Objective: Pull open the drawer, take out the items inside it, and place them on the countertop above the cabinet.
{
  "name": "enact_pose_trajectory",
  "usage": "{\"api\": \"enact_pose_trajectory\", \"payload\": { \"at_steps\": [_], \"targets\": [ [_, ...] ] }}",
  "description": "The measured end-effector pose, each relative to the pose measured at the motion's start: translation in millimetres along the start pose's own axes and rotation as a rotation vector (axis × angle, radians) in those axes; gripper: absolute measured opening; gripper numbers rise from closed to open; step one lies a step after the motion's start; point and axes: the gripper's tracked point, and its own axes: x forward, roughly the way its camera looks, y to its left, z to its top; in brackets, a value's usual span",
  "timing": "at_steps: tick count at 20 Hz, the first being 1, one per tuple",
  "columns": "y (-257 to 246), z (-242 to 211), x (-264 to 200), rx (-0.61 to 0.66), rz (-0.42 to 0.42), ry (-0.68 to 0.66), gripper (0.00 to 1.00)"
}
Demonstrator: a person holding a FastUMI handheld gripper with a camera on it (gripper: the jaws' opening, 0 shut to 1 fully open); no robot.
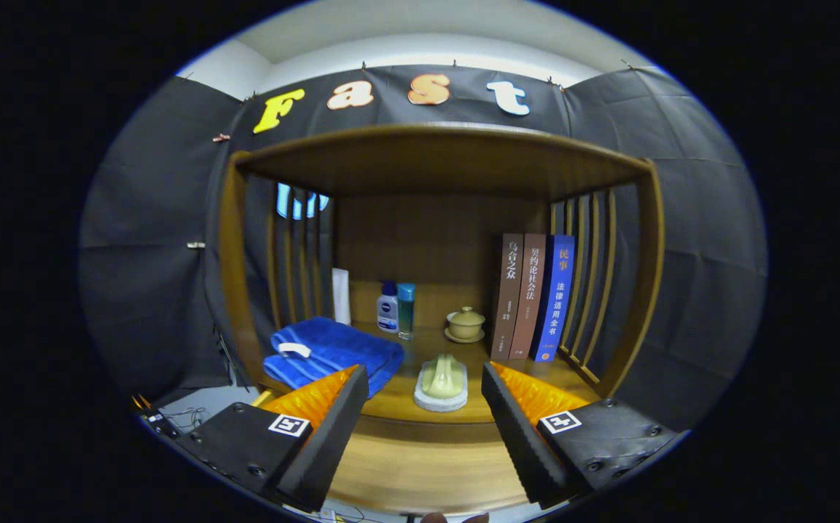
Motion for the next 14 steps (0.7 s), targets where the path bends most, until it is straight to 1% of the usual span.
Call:
{"api": "enact_pose_trajectory", "payload": {
  "at_steps": [3,4,6,11,14],
  "targets": [
    [5.6,-5.1,-50.8,0.020,-0.020,-0.101,0.99],
    [5.4,-16.1,-63.8,0.020,-0.029,-0.112,0.99],
    [12.0,-48.5,-84.2,0.059,-0.044,-0.092,0.99],
    [10.0,-129.7,-98.5,0.043,-0.076,-0.068,0.99],
    [7.3,-178.4,-92.6,0.052,-0.087,-0.001,0.99]
  ]
}}
